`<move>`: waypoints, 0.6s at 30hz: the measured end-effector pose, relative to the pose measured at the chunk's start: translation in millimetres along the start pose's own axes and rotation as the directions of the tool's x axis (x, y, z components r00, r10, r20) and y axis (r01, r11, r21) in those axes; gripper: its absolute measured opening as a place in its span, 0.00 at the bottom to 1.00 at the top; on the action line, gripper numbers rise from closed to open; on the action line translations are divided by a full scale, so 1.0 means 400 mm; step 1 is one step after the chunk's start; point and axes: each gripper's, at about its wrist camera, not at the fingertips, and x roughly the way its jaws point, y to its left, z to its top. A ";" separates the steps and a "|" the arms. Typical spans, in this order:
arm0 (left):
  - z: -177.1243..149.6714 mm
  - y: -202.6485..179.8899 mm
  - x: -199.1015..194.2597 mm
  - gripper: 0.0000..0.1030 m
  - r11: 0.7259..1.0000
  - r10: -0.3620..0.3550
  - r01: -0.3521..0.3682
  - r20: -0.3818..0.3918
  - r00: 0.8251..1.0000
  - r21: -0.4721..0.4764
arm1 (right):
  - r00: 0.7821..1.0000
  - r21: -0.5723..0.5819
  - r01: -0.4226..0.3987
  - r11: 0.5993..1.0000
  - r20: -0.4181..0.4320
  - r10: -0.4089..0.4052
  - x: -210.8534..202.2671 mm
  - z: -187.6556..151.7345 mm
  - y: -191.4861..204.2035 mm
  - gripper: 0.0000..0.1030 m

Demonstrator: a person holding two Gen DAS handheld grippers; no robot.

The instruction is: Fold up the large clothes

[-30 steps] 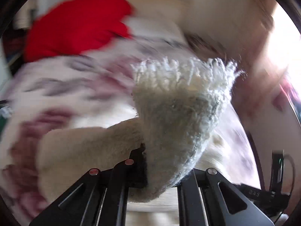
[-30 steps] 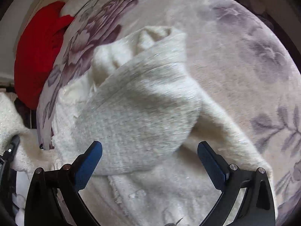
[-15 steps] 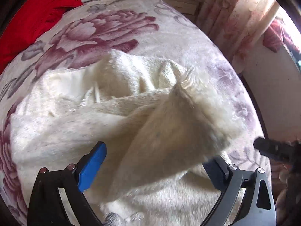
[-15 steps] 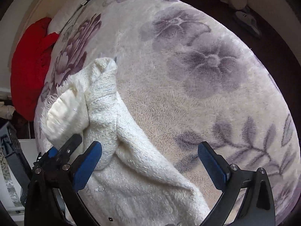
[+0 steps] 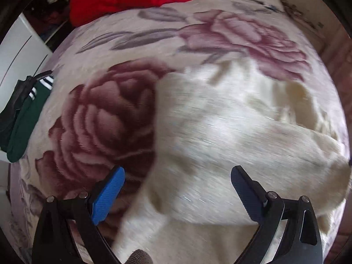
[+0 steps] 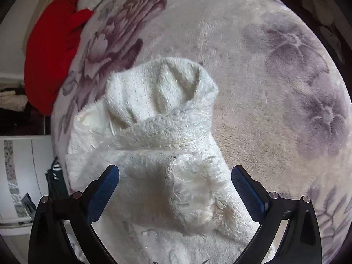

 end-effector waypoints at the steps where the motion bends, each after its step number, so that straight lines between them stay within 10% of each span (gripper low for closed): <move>1: 0.009 0.017 0.018 0.96 1.000 0.018 -0.018 -0.003 1.000 -0.003 | 0.999 -0.010 0.017 1.000 -0.043 -0.018 0.023 -0.004 0.010 1.00; 2: 0.018 0.029 0.030 0.96 1.000 0.021 -0.022 -0.004 1.000 -0.005 | 0.997 -0.023 0.014 1.000 -0.076 -0.015 0.041 -0.012 0.021 0.95; 5: 0.014 0.059 0.027 0.96 1.000 0.017 -0.017 0.006 1.000 0.000 | 0.998 -0.127 0.016 0.992 -0.059 -0.024 0.039 -0.043 0.068 0.06; 12: 0.004 0.073 0.071 0.98 1.000 0.022 -0.022 -0.022 1.000 -0.002 | 0.984 -0.220 0.081 0.972 0.175 -0.043 -0.069 -0.009 0.141 0.07; 16: 0.014 0.078 0.045 0.97 1.000 0.014 -0.015 -0.049 0.999 -0.026 | 0.988 -0.117 0.115 0.986 -0.086 -0.125 0.048 0.033 0.054 0.20; 18: 0.035 0.071 -0.018 0.97 1.000 0.006 -0.006 -0.002 1.000 -0.014 | 0.988 -0.079 0.121 0.989 -0.082 -0.128 0.022 0.031 0.036 0.50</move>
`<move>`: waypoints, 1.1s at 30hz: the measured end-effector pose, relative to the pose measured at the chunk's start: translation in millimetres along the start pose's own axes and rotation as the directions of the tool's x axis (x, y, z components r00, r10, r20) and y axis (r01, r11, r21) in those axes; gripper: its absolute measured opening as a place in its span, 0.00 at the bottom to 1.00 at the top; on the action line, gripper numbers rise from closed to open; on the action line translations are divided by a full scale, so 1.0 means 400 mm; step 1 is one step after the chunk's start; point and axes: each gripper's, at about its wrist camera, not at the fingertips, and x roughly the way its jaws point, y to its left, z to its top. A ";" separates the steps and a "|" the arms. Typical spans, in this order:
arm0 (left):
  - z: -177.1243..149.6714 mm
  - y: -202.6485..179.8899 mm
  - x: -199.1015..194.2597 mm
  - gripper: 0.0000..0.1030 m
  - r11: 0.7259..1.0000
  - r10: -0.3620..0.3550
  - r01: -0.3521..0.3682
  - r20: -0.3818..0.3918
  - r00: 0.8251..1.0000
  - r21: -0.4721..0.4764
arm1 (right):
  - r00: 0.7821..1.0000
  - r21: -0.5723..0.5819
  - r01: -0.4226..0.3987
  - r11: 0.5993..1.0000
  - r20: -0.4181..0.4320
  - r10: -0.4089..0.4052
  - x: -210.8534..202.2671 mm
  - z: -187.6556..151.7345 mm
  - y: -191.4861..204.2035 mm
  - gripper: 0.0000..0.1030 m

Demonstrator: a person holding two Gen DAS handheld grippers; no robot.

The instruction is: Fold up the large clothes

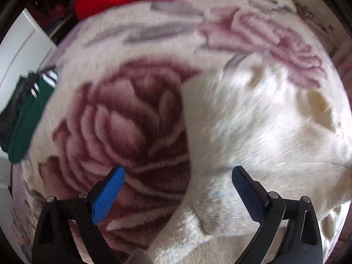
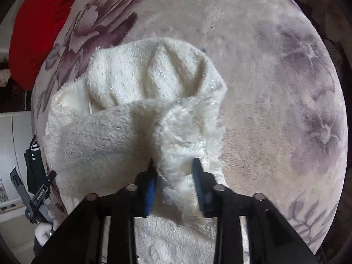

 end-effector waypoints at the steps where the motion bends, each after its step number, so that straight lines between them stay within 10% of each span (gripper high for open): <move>1: 0.016 -0.006 -0.026 0.97 1.000 -0.016 0.016 0.023 1.000 0.007 | 0.999 0.010 -0.013 1.000 0.034 0.012 -0.034 -0.001 -0.002 0.51; 6: 0.169 -0.111 -0.023 0.97 0.991 -0.064 0.059 0.038 0.997 0.117 | 0.979 0.015 -0.112 0.994 0.171 0.108 -0.155 0.057 0.049 0.58; 13: 0.268 -0.336 0.265 0.93 0.899 0.120 -0.045 -0.145 0.982 0.436 | 1.000 -0.183 -0.006 0.983 -0.028 0.001 0.092 0.225 0.276 0.58; 14: 0.263 -0.354 0.282 0.87 0.874 0.143 -0.066 -0.125 0.982 0.481 | 0.998 -0.206 0.016 0.978 -0.061 -0.030 0.139 0.237 0.294 0.58; 16: 0.255 -0.374 0.289 0.29 0.847 0.137 -0.069 -0.093 0.986 0.526 | 0.993 -0.227 0.055 0.972 -0.090 -0.077 0.209 0.257 0.312 0.50; 17: 0.257 -0.376 0.279 0.23 0.852 0.104 -0.046 -0.083 0.991 0.522 | 0.993 -0.240 0.077 0.968 -0.071 -0.097 0.223 0.262 0.318 0.16; 18: 0.259 -0.373 0.268 0.16 0.859 0.080 -0.034 -0.069 0.994 0.511 | 0.992 -0.253 0.098 0.962 -0.050 -0.115 0.231 0.269 0.324 0.07; 27: 0.341 -0.316 0.282 0.11 0.945 -0.026 0.051 -0.082 0.996 0.322 | 0.985 -0.134 0.136 0.982 0.122 -0.120 0.170 0.297 0.303 0.06; 33: 0.363 -0.279 0.266 0.20 0.975 -0.108 0.136 -0.161 0.981 0.174 | 1.000 -0.058 0.028 0.998 -0.001 -0.028 0.190 0.332 0.273 0.14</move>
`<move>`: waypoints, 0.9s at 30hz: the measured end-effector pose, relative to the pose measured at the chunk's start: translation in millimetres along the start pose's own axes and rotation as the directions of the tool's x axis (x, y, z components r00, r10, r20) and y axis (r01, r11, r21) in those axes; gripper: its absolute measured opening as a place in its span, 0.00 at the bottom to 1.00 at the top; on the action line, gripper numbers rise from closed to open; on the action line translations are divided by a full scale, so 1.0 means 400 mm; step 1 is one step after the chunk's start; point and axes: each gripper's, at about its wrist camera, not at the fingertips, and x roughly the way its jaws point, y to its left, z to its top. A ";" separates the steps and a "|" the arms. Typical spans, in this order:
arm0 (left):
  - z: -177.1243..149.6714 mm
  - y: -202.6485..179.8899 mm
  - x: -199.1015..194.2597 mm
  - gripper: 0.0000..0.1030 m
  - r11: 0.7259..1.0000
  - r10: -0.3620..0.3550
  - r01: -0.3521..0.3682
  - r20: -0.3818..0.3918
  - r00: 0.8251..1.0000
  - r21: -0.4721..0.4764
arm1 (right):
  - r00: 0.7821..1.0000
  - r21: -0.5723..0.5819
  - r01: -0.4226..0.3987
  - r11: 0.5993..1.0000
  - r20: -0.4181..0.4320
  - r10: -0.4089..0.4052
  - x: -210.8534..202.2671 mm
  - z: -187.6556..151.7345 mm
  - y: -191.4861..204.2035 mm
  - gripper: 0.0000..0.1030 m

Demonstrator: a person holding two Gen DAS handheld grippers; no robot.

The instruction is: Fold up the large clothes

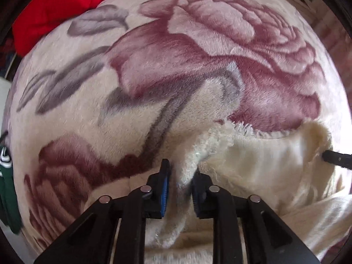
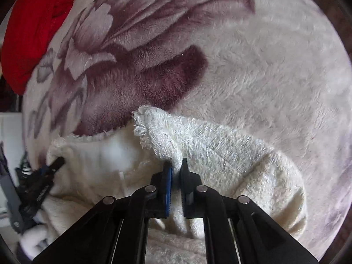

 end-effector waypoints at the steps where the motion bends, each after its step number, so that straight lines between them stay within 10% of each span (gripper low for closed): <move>1: -0.005 0.006 -0.017 0.22 1.000 -0.029 0.029 0.003 1.000 -0.010 | 0.999 0.016 -0.040 0.999 -0.004 0.040 -0.022 -0.004 -0.017 0.22; 3: -0.029 0.032 -0.079 0.31 0.994 -0.098 0.100 0.049 0.994 -0.034 | 0.993 0.017 -0.114 0.993 0.036 0.113 -0.095 -0.027 -0.049 0.70; 4: -0.040 0.042 -0.101 0.53 0.992 -0.118 0.121 0.068 0.991 -0.038 | 0.989 0.012 -0.136 0.991 0.068 0.135 -0.138 -0.045 -0.069 0.74; 6: -0.072 0.066 -0.146 0.82 0.988 -0.133 0.140 0.109 0.985 -0.059 | 0.981 0.016 -0.162 0.987 0.111 0.159 -0.211 -0.086 -0.122 0.74; 12: -0.131 0.083 -0.167 0.82 0.994 -0.050 0.065 0.159 0.986 -0.087 | 0.994 0.187 -0.040 0.982 0.108 0.020 -0.219 -0.138 -0.345 0.74; 17: -0.165 0.049 -0.098 0.83 0.997 0.057 -0.050 0.139 0.989 -0.055 | 0.992 0.162 -0.123 0.979 0.026 0.121 -0.089 -0.112 -0.352 0.74; 19: -0.173 0.041 -0.076 0.92 0.995 0.092 -0.087 0.144 0.985 -0.039 | 0.990 0.146 -0.139 0.980 0.028 0.136 -0.062 -0.116 -0.346 0.59; 20: -0.176 0.039 -0.065 0.93 0.995 0.098 -0.094 0.143 0.985 -0.035 | 0.995 0.105 -0.095 0.990 0.044 0.090 -0.053 -0.115 -0.328 0.06; 27: -0.175 0.066 -0.015 0.93 0.993 0.104 -0.098 0.096 0.990 -0.060 | 0.968 0.230 0.110 0.967 0.197 -0.157 -0.090 -0.083 -0.382 0.00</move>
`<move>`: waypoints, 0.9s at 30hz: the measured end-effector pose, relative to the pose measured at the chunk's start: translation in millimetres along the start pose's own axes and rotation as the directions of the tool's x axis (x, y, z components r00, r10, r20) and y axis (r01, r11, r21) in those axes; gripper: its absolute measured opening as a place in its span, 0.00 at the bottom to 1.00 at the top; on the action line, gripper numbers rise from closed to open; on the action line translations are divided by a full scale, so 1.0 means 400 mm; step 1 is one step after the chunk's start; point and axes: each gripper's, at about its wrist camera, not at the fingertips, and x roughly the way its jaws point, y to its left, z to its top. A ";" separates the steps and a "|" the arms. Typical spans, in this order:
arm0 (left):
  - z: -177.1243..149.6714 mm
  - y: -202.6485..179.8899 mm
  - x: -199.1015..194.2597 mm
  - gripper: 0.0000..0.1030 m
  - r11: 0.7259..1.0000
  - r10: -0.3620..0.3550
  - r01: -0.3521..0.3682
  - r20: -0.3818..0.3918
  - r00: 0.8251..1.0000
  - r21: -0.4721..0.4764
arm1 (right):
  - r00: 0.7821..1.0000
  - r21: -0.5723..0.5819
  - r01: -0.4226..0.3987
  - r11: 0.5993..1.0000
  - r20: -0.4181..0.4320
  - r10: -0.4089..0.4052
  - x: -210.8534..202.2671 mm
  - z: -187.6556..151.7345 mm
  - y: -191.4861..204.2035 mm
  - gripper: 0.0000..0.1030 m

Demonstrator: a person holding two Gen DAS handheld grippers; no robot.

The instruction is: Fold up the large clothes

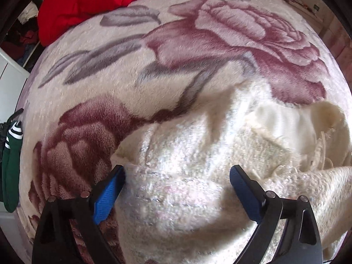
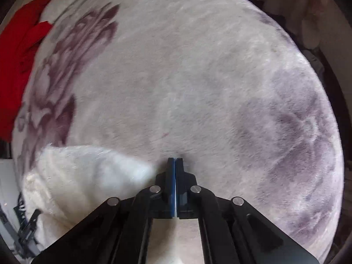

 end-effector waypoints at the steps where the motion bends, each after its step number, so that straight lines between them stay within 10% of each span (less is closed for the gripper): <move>1: 0.002 0.002 -0.001 0.93 1.000 -0.007 0.007 -0.004 1.000 -0.007 | 0.999 0.046 -0.029 0.999 -0.018 0.029 0.006 0.016 -0.023 0.00; 5: 0.006 0.022 -0.059 0.93 0.997 -0.059 0.061 0.038 0.998 -0.046 | 0.957 0.140 -0.261 0.955 -0.091 0.275 -0.043 0.036 -0.089 0.02; 8: -0.010 0.038 -0.130 0.93 0.989 -0.108 0.117 0.096 0.990 -0.095 | 0.958 0.075 -0.253 0.965 -0.122 0.261 -0.137 -0.015 -0.120 0.61; 9: -0.022 0.042 -0.155 0.93 0.985 -0.119 0.132 0.112 0.987 -0.113 | 0.956 0.074 -0.258 0.963 -0.122 0.265 -0.163 -0.045 -0.143 0.66; 14: -0.119 0.026 -0.246 0.93 0.974 -0.133 0.156 0.140 0.981 -0.162 | 0.934 0.098 -0.279 0.955 -0.205 0.294 -0.200 -0.240 -0.268 0.66; 19: -0.222 -0.054 -0.252 0.93 0.987 -0.091 0.102 0.094 0.991 -0.120 | 0.893 -0.043 -0.322 0.946 -0.345 0.289 -0.106 -0.402 -0.173 0.65; 21: -0.254 -0.081 -0.228 0.93 0.992 -0.070 0.075 0.055 0.996 -0.098 | 0.937 -0.114 -0.242 0.964 -0.285 0.201 -0.086 -0.425 -0.146 0.07; 27: -0.297 -0.082 -0.167 0.93 0.995 -0.049 0.047 -0.016 0.999 -0.093 | 0.944 0.277 -0.257 0.926 -0.133 0.302 -0.057 -0.448 -0.281 0.07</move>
